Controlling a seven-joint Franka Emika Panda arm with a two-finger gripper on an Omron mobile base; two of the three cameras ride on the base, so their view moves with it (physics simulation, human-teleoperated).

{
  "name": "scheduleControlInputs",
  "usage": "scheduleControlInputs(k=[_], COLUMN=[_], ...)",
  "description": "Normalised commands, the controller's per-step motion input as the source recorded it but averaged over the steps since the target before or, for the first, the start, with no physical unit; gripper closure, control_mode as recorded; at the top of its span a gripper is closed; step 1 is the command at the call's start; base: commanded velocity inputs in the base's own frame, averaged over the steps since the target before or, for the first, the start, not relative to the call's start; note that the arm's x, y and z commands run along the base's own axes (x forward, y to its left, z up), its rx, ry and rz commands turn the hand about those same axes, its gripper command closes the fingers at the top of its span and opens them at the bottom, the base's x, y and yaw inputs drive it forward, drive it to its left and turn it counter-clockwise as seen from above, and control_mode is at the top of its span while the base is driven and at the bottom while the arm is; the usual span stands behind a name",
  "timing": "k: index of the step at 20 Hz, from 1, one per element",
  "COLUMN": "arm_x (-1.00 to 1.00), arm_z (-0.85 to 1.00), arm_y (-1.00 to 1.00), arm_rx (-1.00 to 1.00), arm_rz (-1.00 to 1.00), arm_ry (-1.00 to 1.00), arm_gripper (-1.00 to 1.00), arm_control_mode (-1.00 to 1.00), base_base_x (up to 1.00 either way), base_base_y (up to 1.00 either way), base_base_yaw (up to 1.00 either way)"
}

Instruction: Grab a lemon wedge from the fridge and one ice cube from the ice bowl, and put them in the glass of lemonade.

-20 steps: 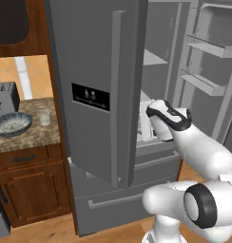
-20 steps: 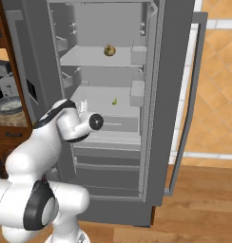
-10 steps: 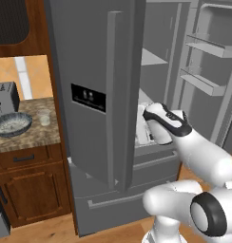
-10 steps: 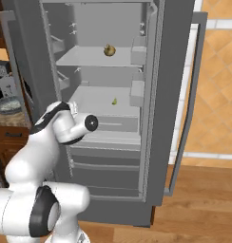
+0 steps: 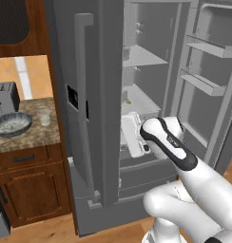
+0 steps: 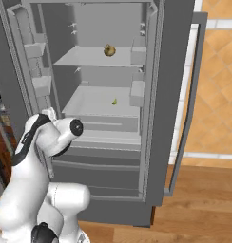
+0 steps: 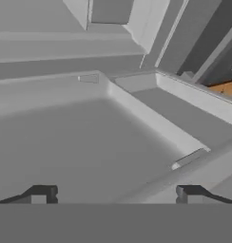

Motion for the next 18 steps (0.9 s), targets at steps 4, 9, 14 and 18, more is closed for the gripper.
scheduleControlInputs(k=[4,9,14,18], arm_x=[-0.87,-0.80,-0.31,-0.16], arm_z=[0.00,0.00,0.00,0.05], arm_y=[1.00,0.77,-0.61,-1.00], arm_rx=[-0.05,-0.09,-0.21,-0.32], arm_rz=[0.34,0.26,0.03,0.03], arm_ry=[0.00,-0.08,-0.32,-0.24], arm_gripper=[-1.00,-1.00,-1.00,-1.00], arm_control_mode=[-1.00,-1.00,-1.00,-1.00], base_base_x=[0.00,0.00,0.00,0.00], base_base_y=[0.00,0.00,0.00,0.00], base_base_yaw=[0.00,0.00,0.00,0.00])
